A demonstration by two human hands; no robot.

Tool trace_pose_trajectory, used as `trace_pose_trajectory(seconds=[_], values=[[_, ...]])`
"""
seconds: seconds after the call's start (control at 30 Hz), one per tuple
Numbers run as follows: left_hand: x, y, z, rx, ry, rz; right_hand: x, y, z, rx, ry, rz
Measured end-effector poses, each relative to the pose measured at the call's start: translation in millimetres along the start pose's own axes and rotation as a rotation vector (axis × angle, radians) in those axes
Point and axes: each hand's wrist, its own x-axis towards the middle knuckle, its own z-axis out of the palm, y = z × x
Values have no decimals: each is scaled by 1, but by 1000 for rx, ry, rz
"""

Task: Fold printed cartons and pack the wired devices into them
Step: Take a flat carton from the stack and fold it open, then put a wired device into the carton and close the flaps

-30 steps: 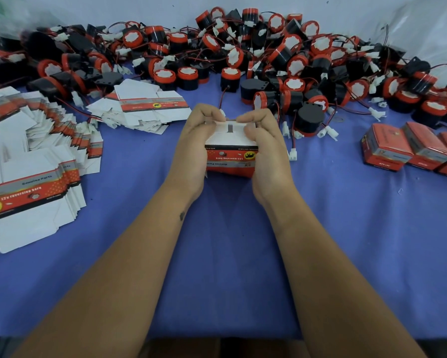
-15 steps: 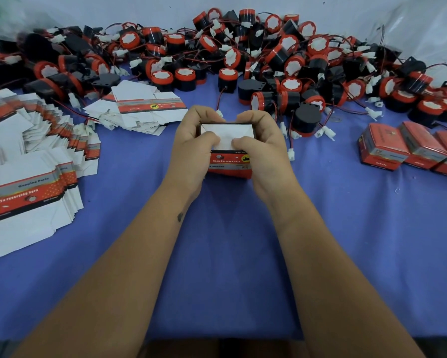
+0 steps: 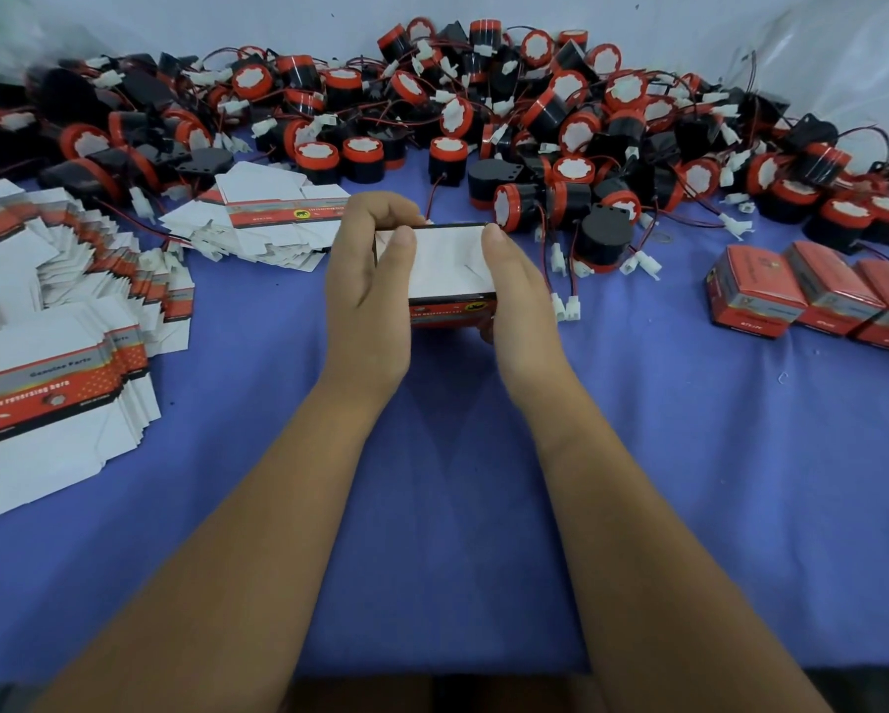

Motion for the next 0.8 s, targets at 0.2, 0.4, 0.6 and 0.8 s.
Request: trace_pose_trajectory(seconds=[0.2,0.4,0.6,0.8], values=[[9,-6,2,46,-189,-336,5,-4,-15,77,54,-125],[9,-18,-5,162,-103,-424,4,0,-18,-103,-14,-247],[14,-26,-10,269,35,-437,17,18,-41,-1106,145,72],[14,-30,-10,255,108,-426,19,18,-39,-1260,166,-122]])
